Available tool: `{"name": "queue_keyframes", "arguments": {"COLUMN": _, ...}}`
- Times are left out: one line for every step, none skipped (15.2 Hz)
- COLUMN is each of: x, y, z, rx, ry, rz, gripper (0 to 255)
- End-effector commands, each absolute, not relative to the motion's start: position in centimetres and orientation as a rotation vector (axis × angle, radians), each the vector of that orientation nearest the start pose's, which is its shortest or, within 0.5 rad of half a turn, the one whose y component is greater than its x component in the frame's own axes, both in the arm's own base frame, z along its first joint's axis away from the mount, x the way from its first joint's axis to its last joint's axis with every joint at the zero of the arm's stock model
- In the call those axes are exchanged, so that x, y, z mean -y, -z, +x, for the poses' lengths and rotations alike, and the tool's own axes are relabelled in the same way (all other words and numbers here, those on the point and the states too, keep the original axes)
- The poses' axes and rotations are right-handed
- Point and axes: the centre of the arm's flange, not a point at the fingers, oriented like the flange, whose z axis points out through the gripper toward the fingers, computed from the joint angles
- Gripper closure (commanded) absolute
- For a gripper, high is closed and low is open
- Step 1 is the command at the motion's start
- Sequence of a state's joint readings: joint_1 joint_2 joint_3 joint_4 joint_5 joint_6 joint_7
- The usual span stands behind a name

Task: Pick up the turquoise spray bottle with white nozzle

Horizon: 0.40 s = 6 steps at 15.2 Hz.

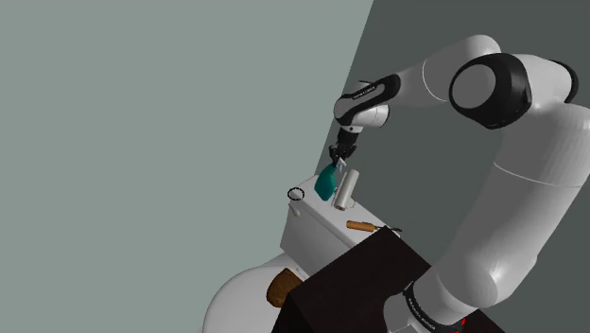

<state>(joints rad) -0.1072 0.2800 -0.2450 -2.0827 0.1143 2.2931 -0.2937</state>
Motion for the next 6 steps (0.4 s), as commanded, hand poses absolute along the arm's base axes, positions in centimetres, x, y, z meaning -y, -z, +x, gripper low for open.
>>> {"name": "queue_keyframes", "arguments": {"x": 19.4, "y": -30.1, "z": 54.2, "rx": -0.201, "ry": -0.079, "rz": -3.100, "gripper": 255}}
{"name": "queue_keyframes", "arguments": {"x": 19.4, "y": -30.6, "z": 54.2, "rx": -0.201, "ry": -0.079, "rz": -3.100, "gripper": 255}}
{"name": "queue_keyframes", "arguments": {"x": 19.4, "y": -31.1, "z": 54.2, "rx": -0.201, "ry": -0.079, "rz": -3.100, "gripper": 255}}
{"name": "queue_keyframes", "arguments": {"x": 19.4, "y": -31.6, "z": 54.2, "rx": -0.201, "ry": -0.079, "rz": -3.100, "gripper": 255}}
{"name": "queue_keyframes", "arguments": {"x": 19.4, "y": -31.7, "z": 54.2, "rx": -0.201, "ry": -0.079, "rz": -3.100, "gripper": 255}}
{"name": "queue_keyframes", "arguments": {"x": 19.4, "y": -31.7, "z": 54.2, "rx": -0.201, "ry": -0.079, "rz": -3.100, "gripper": 255}}
